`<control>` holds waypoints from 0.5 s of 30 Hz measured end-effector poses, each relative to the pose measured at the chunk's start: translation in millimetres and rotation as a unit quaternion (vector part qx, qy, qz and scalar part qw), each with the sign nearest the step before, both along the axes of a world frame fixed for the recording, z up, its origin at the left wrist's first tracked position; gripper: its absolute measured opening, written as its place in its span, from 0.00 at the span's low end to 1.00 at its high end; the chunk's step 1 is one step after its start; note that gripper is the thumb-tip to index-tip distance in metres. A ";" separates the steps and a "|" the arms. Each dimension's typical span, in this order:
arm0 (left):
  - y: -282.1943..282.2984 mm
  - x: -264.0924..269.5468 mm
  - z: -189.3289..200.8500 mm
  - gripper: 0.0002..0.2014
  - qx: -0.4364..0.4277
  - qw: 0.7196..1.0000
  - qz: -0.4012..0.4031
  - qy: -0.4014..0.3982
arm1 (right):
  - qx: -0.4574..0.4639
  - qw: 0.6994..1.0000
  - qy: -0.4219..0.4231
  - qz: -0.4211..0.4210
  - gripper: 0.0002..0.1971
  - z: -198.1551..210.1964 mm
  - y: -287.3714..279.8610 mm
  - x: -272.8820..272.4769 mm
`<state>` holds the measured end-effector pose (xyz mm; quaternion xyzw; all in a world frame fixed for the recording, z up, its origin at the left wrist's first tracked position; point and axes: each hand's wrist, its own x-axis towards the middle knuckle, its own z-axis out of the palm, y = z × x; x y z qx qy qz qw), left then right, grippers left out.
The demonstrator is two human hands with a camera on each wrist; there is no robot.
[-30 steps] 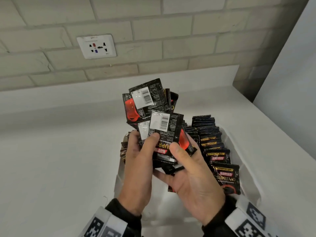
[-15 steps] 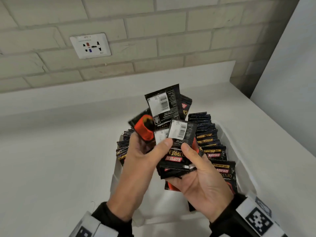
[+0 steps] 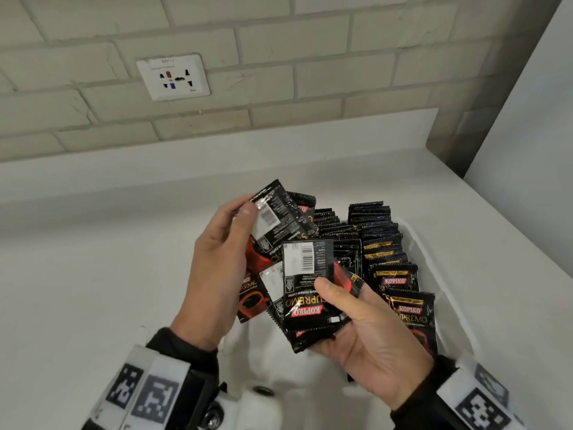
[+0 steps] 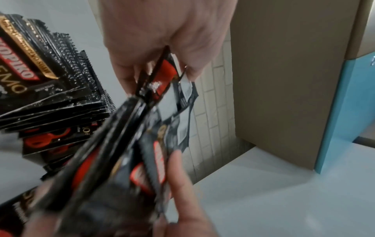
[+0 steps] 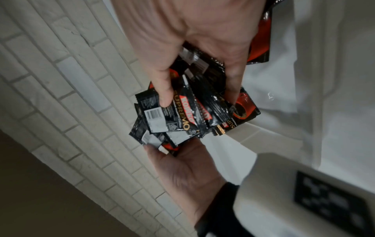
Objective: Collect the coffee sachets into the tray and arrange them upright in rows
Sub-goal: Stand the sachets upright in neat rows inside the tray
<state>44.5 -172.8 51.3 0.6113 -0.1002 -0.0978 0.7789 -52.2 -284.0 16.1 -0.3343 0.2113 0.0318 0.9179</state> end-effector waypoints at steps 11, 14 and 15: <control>9.0 -32.2 -30.6 0.10 0.145 0.984 -0.082 -0.061 | -0.012 0.999 0.029 -0.008 0.21 -4.7 3.6 -4.3; 12.2 -29.4 -13.3 0.05 0.126 0.982 -0.120 -0.074 | -0.004 1.000 0.004 -0.010 0.19 0.2 -0.6 -4.4; 14.1 -27.1 -7.3 0.06 0.114 0.983 -0.124 -0.072 | 0.005 1.000 -0.007 -0.014 0.18 2.6 -2.8 -3.7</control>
